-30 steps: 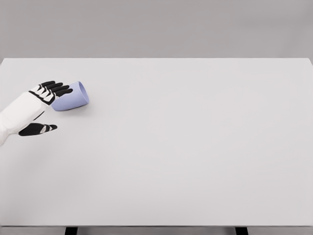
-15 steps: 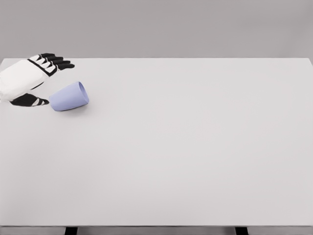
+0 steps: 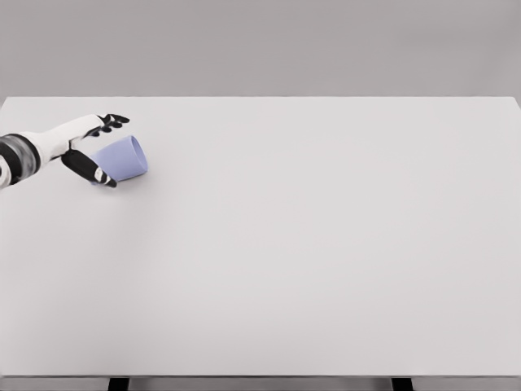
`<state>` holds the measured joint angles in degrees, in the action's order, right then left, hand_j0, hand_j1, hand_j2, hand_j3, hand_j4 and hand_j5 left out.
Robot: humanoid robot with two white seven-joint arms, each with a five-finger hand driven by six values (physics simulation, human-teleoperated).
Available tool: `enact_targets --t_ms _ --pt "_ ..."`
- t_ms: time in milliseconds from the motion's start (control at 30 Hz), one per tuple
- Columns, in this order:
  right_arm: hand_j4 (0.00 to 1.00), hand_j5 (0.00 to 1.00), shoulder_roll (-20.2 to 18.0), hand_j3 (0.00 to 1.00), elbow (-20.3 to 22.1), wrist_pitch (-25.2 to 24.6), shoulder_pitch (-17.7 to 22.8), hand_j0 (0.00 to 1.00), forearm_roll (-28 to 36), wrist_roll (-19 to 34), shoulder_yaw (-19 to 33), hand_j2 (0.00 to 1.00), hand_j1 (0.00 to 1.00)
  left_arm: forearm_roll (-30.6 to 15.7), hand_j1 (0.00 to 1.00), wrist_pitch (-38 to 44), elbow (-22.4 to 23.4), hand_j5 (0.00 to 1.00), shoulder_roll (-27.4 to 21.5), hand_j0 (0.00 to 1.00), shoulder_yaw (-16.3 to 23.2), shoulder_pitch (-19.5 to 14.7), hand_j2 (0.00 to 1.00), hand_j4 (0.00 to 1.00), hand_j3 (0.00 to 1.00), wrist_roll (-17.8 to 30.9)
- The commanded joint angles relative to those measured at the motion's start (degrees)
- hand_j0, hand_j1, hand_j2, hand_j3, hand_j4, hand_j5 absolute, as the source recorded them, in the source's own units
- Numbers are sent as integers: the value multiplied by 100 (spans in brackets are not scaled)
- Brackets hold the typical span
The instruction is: Flip the cup with left arm and place it on the table
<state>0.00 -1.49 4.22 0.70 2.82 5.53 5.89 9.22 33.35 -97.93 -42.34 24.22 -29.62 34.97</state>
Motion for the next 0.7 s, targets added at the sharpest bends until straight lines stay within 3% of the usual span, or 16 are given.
enact_targets --t_ms 0,167,367,667 --pt "100 100 0 100 0 0 0 100 -1 1 0 100 100 -60 100 165 -24 100 -2 100 47 0 100 100 100 3" --pt "100 100 0 100 0 0 0 100 -1 1 0 100 100 167 100 165 2 100 7 100 56 -9 100 100 100 3" --pt "100 100 0 100 0 0 0 100 -1 1 0 100 100 880 99 165 441 99 648 99 47 -132 99 99 99 3" --pt "100 100 0 100 0 0 0 100 -1 1 0 100 100 889 98 165 995 98 930 98 47 -308 98 98 98 3"
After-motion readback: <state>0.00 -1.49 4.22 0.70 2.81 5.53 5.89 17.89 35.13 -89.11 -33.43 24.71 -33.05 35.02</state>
